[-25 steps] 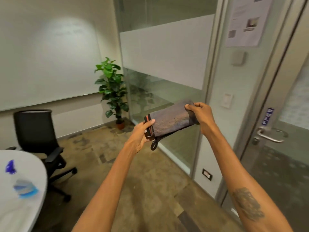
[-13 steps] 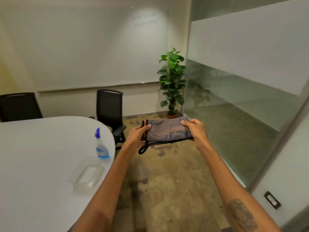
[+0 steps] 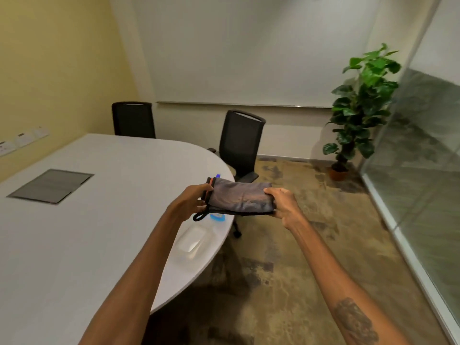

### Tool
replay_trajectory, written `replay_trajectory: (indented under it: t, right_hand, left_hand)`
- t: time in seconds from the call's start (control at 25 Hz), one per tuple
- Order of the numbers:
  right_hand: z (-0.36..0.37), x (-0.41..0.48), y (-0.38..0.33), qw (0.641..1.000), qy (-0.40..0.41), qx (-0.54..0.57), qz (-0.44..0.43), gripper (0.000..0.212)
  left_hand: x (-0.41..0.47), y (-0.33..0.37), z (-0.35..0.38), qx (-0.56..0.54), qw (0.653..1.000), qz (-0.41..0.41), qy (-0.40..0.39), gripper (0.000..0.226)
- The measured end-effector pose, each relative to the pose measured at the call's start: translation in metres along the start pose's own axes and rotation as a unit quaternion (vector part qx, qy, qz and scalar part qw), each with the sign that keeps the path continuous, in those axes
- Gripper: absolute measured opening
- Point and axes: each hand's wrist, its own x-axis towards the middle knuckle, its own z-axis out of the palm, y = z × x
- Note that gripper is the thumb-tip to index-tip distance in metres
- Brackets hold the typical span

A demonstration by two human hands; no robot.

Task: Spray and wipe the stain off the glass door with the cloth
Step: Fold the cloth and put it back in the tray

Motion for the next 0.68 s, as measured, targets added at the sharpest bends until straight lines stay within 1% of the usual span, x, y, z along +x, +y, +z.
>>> replay_trajectory:
  t: [0.08,0.12,0.2,0.36,0.56,0.6,0.68]
  right_hand:
    - [0.023,0.019,0.010,0.999,-0.030,-0.012,0.024,0.003]
    - [0.035,0.028,0.016,0.998,-0.042,-0.017,0.036,0.007]
    - [0.054,0.043,0.029,0.996,-0.065,-0.019,0.060,0.012]
    - [0.085,0.062,0.055,0.989,-0.101,-0.047,0.100,0.036]
    - [0.119,0.077,0.084,0.978,-0.140,-0.047,0.149,0.042]
    - [0.126,0.079,0.090,0.976,-0.145,-0.047,0.153,0.043]
    - [0.139,0.085,0.102,0.976,-0.148,-0.049,0.152,0.042]
  left_hand:
    - [0.011,-0.005,-0.017,0.001,0.999,-0.020,0.046,0.023]
    - [0.016,-0.008,-0.025,0.005,0.998,-0.031,0.061,0.017]
    - [0.021,-0.015,-0.037,0.017,0.996,-0.054,0.073,0.010]
    - [0.034,-0.032,-0.063,0.046,0.992,-0.087,0.075,0.018]
    - [0.058,-0.055,-0.088,0.095,0.985,-0.095,0.106,0.008]
    - [0.065,-0.060,-0.093,0.101,0.984,-0.092,0.113,0.009]
    - [0.079,-0.071,-0.103,0.115,0.983,-0.091,0.114,0.020]
